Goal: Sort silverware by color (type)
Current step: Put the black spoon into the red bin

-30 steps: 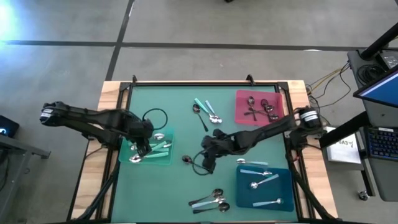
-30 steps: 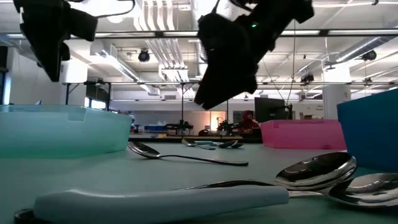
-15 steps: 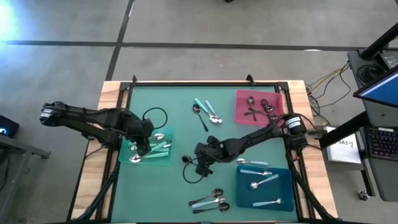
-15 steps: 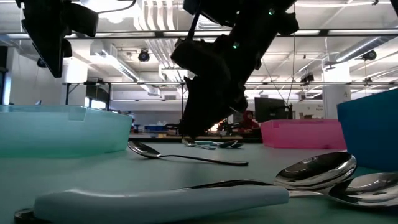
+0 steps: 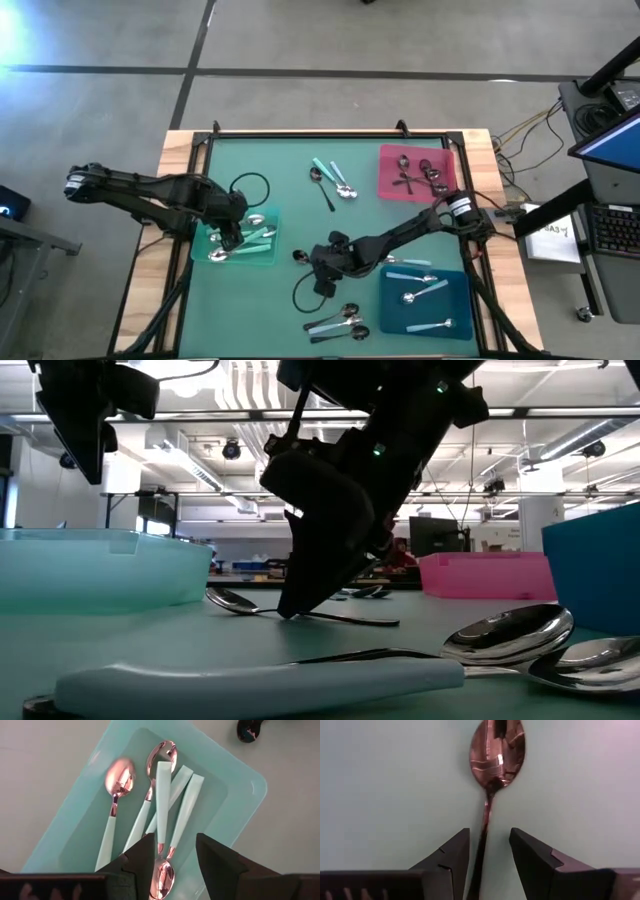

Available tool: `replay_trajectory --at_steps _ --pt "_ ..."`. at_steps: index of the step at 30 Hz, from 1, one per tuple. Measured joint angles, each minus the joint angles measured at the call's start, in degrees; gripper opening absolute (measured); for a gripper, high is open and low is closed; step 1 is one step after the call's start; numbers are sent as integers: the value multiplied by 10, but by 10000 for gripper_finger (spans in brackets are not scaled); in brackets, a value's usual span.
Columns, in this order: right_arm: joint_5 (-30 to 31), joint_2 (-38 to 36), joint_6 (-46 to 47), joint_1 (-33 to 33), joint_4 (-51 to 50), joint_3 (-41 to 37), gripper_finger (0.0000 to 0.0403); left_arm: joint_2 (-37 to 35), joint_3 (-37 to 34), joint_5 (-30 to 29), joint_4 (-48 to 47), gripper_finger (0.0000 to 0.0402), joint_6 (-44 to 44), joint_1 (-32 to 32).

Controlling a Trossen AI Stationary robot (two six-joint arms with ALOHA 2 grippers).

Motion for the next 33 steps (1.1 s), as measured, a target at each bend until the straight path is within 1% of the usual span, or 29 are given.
replay_trajectory --at_steps 4,6,8,12,13,18,23,25,29,33 --pt "2 0 -1 -1 -1 -1 131 1 0 0 3 128 0 0" --pt "1 0 -1 -1 -9 -1 118 1 0 0 6 128 -1 0" --pt "1 0 -1 -1 -19 -1 93 1 0 0 10 128 -1 0" --pt "3 -1 -9 -1 -49 -5 25 1 0 0 28 128 -1 0" --pt "2 -2 -12 -1 -57 -6 18 1 0 0 34 128 -1 0" --pt "-3 -14 -29 -2 -101 -7 11 1 0 3 78 128 8 0" --pt "-8 -57 -53 -2 -163 -13 9 1 0 4 136 128 27 0" --pt "15 -85 -54 -2 -197 -12 9 1 0 4 156 128 32 0" --pt "74 -146 -42 -8 -305 -11 9 2 0 4 208 128 44 0" --pt "106 -206 -13 -26 -423 -14 9 9 0 4 275 128 47 0"
